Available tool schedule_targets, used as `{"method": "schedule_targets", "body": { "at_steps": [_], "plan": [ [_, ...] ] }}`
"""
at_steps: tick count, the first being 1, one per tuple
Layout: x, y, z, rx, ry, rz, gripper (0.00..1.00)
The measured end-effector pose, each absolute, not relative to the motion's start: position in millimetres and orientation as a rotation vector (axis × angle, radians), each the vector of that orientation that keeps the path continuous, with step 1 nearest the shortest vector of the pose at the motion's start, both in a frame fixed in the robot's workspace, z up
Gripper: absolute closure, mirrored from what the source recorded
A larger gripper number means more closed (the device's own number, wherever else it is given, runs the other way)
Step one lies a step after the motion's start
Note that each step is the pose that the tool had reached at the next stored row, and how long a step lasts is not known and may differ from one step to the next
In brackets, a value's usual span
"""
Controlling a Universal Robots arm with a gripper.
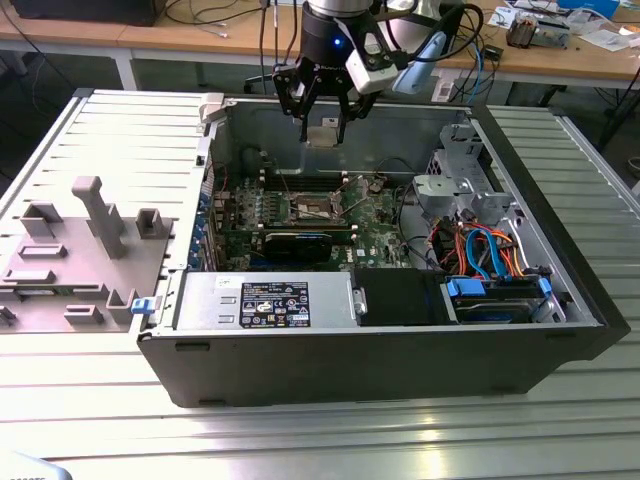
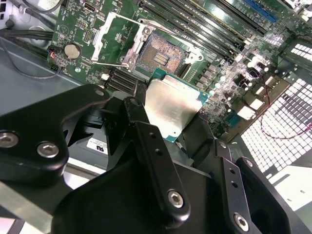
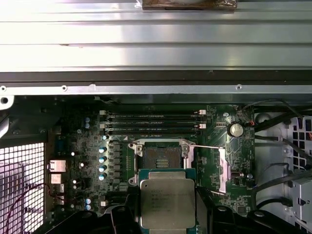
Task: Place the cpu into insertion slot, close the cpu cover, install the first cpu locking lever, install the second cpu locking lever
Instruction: 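Place the cpu into insertion slot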
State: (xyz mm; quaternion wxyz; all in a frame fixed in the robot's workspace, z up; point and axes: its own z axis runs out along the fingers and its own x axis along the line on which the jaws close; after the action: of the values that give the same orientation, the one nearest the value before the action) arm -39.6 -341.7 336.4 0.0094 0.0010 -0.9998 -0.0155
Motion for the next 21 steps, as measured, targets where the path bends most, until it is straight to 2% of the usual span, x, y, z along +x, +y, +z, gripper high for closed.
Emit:
{"method": "schedule_targets", "body": {
  "at_steps": [21],
  "plan": [
    [-39.6,-341.7,327.6,0.003,-3.122,-0.048,0.45]
  ]
}}
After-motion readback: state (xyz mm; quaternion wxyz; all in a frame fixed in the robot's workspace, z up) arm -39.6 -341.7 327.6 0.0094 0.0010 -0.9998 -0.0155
